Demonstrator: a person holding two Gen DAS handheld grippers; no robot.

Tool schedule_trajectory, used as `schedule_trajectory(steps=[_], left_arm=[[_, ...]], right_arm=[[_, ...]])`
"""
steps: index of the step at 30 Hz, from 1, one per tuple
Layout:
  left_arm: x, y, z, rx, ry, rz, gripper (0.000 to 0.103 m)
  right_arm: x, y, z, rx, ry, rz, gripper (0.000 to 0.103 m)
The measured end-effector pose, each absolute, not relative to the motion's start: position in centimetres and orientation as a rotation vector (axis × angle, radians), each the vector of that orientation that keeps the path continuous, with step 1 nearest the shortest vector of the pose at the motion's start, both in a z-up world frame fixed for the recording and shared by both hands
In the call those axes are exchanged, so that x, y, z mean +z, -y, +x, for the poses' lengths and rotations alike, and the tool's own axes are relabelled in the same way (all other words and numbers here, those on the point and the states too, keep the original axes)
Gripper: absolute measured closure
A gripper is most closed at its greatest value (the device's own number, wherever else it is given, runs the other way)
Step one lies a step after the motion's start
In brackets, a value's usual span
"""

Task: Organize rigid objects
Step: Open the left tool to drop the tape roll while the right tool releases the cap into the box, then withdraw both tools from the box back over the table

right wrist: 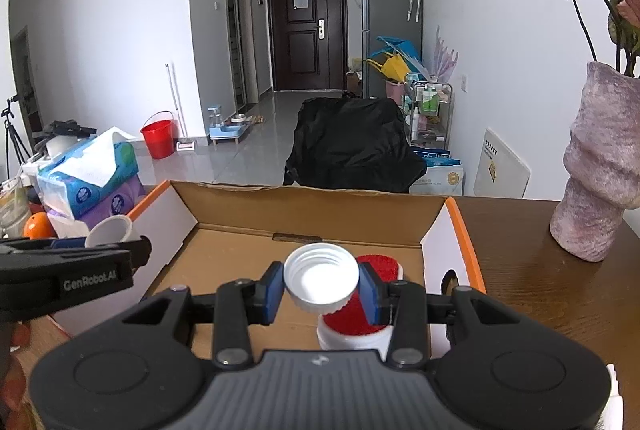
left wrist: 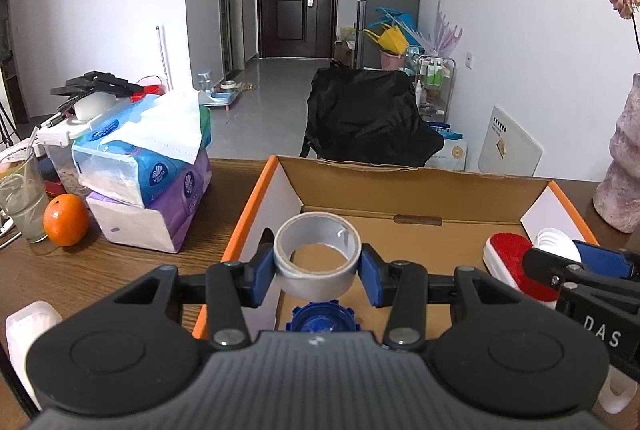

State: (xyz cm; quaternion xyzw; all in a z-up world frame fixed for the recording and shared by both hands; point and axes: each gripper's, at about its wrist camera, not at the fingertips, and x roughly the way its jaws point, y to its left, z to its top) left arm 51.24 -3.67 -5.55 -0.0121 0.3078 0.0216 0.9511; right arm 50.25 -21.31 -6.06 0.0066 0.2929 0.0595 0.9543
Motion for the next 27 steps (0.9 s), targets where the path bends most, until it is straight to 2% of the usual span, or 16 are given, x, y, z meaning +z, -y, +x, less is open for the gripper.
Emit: schedule_trajectory(steps=[2,3,4,6,7,8,9,15,27], left_arm=[[-5.5,3.5,51.3,0.036,-0.634,-0.031,0.039],[-5.5,3.4,51.2,0.035,-0.632,-0.035,0.027],[-5.4,3.2,51.2,0.036,-0.624,-0.037,0.022],[-5.1,3.1,50.9,0.047,-0.604,-0.026,0.017],[-4.9,3.1,50.8,0.054,-0.595,-0.021,0.011],[-4.8,3.0,50.6,0.059,-0.585,-0.018,0.004],[-4.7,3.0,50.5,0.062,-0.577,-0.017,0.002],[-4.1,2.9,50.2,0.068,-0.567,-0.01,0.0],[-3.8,2.8,49.8,0.058,-0.566,-0.028,0.0]], right_arm=[[-6.1,21.4,50.3,0.117,-0.598,0.013,0.064],[-6.1,21.4,50.3,0.112,-0.6,0.011,0.061],[-6.1,21.4,50.4,0.108,-0.605,0.007,0.057],[-6.1,21.5,50.4,0.094,-0.611,-0.005,0.041],[-6.1,21.6,50.4,0.084,-0.611,-0.012,0.036],[-6.1,21.7,50.3,0.073,-0.61,-0.017,0.026],[-6.0,21.9,50.3,0.064,-0.606,-0.018,0.018],[-5.8,22.3,50.1,0.038,-0.596,-0.003,0.0],[-5.3,22.2,49.4,0.048,-0.576,0.004,0.0]])
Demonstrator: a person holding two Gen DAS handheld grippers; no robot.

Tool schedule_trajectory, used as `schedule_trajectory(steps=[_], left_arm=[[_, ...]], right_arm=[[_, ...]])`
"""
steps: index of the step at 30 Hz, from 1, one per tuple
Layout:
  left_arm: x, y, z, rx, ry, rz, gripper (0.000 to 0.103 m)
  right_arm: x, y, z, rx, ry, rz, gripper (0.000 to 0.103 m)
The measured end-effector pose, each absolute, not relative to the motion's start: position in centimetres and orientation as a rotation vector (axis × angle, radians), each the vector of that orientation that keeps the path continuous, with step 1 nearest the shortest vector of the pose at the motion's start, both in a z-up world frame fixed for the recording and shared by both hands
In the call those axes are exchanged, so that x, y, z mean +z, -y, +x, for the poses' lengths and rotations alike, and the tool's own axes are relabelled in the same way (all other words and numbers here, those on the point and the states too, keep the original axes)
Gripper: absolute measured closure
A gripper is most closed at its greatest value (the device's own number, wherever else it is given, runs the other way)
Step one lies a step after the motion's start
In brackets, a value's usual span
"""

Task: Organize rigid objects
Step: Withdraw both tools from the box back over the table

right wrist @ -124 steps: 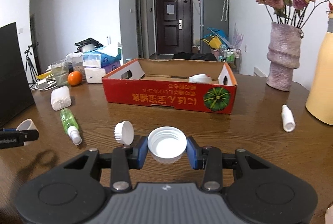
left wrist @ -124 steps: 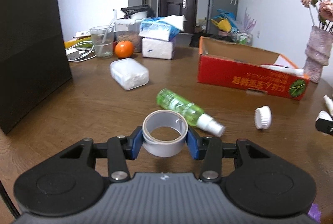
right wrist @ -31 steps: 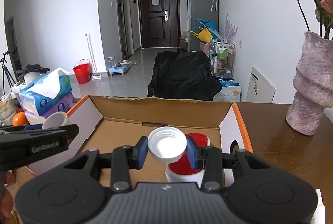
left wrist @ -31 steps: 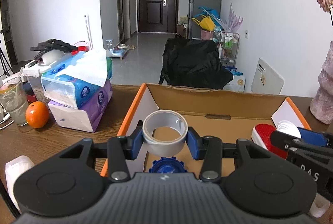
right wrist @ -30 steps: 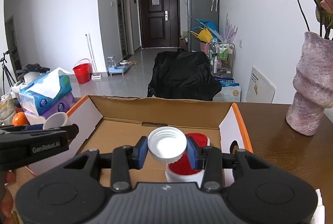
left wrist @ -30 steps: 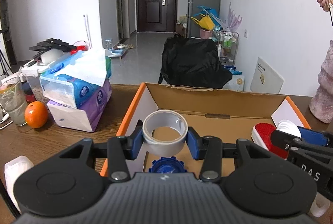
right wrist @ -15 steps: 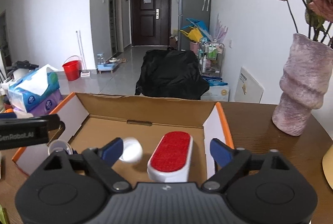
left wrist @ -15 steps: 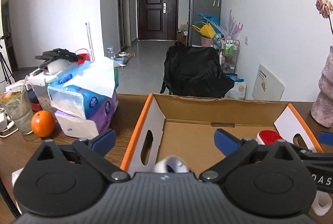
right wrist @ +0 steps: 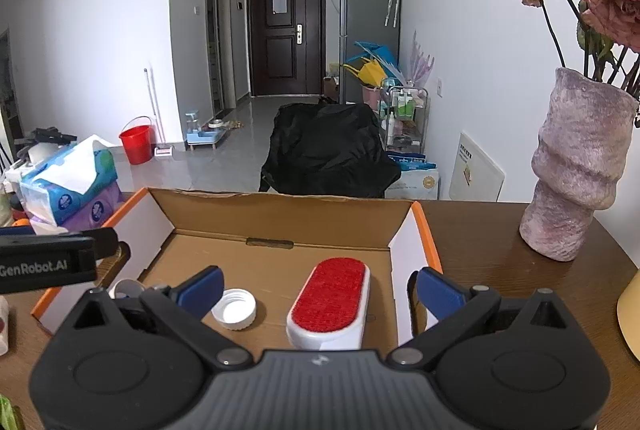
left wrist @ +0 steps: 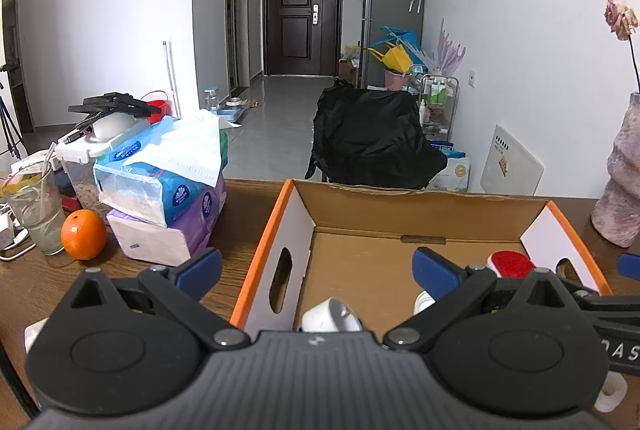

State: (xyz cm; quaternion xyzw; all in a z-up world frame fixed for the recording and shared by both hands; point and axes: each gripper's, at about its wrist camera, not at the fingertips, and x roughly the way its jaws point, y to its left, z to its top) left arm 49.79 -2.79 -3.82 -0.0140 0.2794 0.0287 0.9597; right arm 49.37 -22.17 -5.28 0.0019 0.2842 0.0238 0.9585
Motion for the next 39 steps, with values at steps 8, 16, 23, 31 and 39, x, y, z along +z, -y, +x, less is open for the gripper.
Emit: schedule_trajectory(steps=[8,16,23,31,39], left_arm=[[-3.0,2.8,47.9,0.06,-0.534,-0.036,0.0],[-2.2,2.4,45.8,0.062,-0.512,-0.042,0.0],[-1.8,2.3,43.5,0.043,-0.508,-0.035,0.0],[-1.2,1.9,40.4,0.042,-0.472,-0.042,0.0],[-1.0,1.0,37.3,0.038,-0.468,-0.049,0.0]], right_arm=[[-4.6,22.2,47.8,0.052,-0.548,-0.002,0.0],[-4.2,22.4,45.7,0.048,-0.53,-0.005,0.0],[-3.8,22.7,43.3,0.044,-0.513,-0.003,0.0],[-3.3,23.2,40.3,0.038,-0.495,0.003,0.0],[-3.0,23.5,36.9,0.041,-0.473,0.001,0.0]])
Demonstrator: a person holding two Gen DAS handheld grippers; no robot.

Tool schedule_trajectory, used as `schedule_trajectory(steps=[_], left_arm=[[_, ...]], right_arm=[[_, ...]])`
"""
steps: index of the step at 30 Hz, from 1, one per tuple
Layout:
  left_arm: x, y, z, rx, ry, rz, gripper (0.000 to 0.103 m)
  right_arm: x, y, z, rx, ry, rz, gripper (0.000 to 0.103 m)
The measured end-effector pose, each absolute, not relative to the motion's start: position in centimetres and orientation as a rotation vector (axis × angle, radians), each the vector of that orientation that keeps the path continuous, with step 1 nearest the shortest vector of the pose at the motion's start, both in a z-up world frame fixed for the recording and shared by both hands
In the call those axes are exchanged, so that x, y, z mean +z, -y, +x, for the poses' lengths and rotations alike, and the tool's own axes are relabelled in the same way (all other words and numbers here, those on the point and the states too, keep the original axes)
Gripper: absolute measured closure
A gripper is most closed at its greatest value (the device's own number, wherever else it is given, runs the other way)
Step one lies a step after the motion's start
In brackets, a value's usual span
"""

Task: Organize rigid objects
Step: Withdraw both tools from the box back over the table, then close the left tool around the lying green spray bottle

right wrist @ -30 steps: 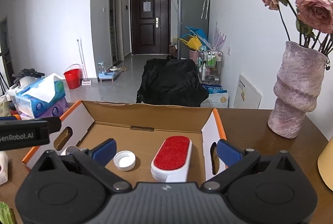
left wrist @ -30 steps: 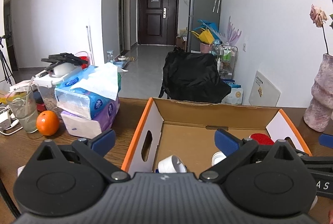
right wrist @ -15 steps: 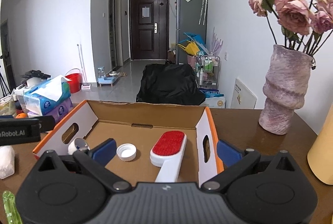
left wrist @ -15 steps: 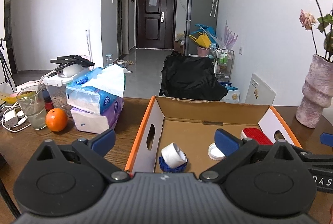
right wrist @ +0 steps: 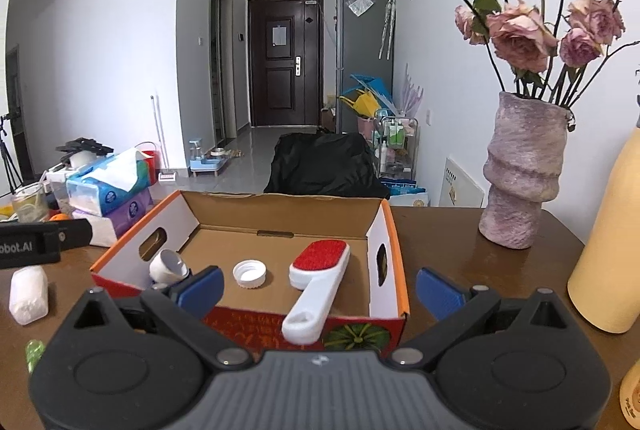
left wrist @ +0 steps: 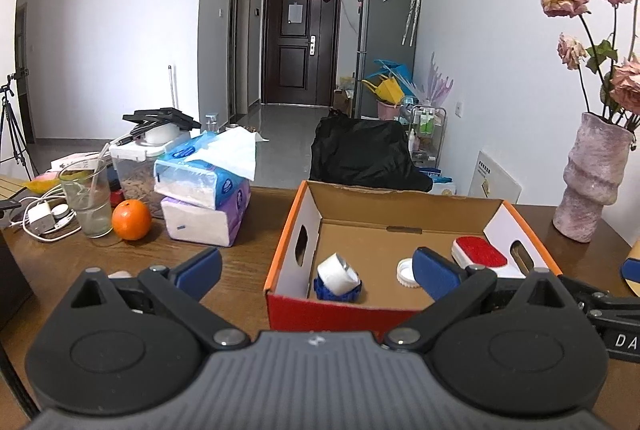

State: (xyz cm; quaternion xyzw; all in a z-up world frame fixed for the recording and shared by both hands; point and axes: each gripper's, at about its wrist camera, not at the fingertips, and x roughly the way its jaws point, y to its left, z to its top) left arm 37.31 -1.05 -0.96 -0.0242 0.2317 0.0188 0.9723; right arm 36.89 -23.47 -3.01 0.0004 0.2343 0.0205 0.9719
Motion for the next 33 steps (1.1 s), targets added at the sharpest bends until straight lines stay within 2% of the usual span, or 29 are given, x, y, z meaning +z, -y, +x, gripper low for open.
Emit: schedule_trajectory(steps=[12,33], left_arm=[[-0.6,-0.1,32.3,0.027,-0.453,-0.049,0.0],[-3.4,-3.1,25.2,0.016,-0.481,0.01,0.0]], right_arm=[[-3.2,23.8,32.0,0.051,-0.462,-0.003,0.0],[-6.1,25.5,24.0,0.001,-0.48,-0.004,0.0]])
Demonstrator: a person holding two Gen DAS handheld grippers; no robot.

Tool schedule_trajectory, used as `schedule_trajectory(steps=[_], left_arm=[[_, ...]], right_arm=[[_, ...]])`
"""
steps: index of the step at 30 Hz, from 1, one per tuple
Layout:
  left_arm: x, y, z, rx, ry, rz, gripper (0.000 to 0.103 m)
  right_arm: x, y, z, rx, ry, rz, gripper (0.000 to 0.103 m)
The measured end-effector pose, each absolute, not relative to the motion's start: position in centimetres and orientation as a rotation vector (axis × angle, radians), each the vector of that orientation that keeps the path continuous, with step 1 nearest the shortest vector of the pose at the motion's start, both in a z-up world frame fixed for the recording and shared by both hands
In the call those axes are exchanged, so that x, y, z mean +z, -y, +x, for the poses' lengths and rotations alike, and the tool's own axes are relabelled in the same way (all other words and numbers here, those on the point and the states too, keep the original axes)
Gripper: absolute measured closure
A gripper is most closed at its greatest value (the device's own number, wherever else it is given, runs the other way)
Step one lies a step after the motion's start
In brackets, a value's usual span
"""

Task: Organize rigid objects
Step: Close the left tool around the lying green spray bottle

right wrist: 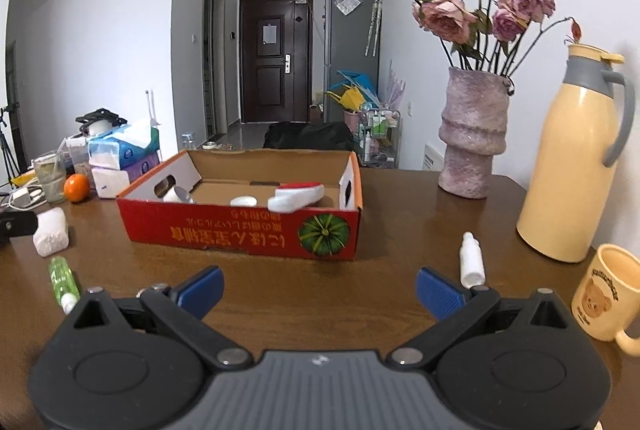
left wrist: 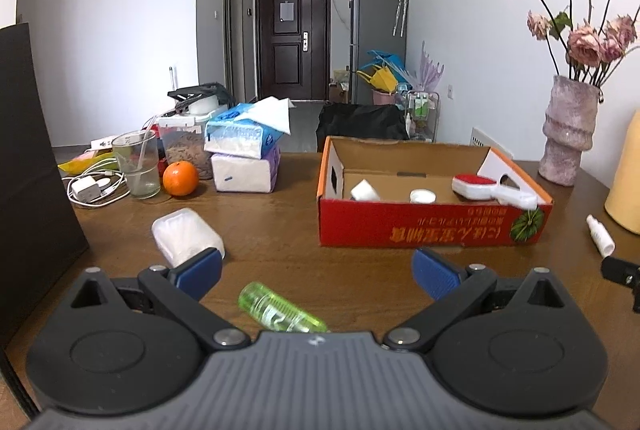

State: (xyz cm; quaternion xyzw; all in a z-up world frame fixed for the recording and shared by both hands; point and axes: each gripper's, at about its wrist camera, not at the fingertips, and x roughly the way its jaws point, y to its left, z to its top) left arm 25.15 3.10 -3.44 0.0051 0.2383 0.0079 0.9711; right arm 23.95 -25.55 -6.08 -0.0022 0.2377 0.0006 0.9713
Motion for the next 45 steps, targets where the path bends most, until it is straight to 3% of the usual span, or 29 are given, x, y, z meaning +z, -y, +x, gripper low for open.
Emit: schedule_trajectory(steps=[30,33,35,38,41,43,45], left_arm=[[-11.0,-5.9,32.9,0.297,-0.837,-0.175,0.001],[-11.2,-5.8,33.3,0.315,-0.848,-0.212,0.01],[-11.4,-5.5,33.9,0.328,-0.863,-0.225,0.021],[-11.6,-4.9,34.5,0.356,-0.868,-0.225,0.027],[-11.5,-4.1,34.4,0.352,-0.851,-0.185,0.058],[-11.5,-3.7,34.1,0.34,-0.841,-0.16,0.07],[-11.6,-3.3,33.9,0.316,-0.829,-0.135,0.071]], right_arm=[[-11.0,28.0,24.2,-0.073,-0.536,0.1,0.0],[-11.1,27.9,24.2,-0.07,-0.536,0.103,0.0],[-11.2,27.8,24.2,-0.067,-0.536,0.104,0.0],[-11.3,27.8,24.2,-0.065,-0.54,0.103,0.0],[-11.5,27.9,24.3,-0.07,-0.542,0.105,0.0],[-11.6,27.9,24.4,-0.075,-0.546,0.107,0.0],[-11.8,28.0,24.5,-0.078,-0.553,0.107,0.0]])
